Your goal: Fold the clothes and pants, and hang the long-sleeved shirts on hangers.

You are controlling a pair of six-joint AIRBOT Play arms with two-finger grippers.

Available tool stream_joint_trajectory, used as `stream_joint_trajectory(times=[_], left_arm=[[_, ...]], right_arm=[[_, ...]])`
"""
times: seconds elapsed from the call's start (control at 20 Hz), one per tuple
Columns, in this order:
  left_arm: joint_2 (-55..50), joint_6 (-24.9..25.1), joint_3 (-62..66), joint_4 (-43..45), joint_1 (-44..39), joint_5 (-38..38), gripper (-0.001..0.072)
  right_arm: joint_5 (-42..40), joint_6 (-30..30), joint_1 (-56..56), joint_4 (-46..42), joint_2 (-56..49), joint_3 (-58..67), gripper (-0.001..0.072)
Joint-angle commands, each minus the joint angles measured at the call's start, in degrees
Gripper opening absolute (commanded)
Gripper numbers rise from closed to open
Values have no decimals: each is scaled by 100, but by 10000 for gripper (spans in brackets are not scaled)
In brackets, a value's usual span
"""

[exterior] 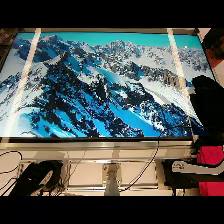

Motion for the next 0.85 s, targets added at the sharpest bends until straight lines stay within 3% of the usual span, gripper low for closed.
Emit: stream_joint_trajectory(times=[0.0,0.8], left_arm=[[330,20,48,17,2,-199,17],[527,20,48,-2,2,-201,17]], right_arm=[[-94,-20,59,83,90,-103,20],[-90,-22,59,-232,81,-621,20]])
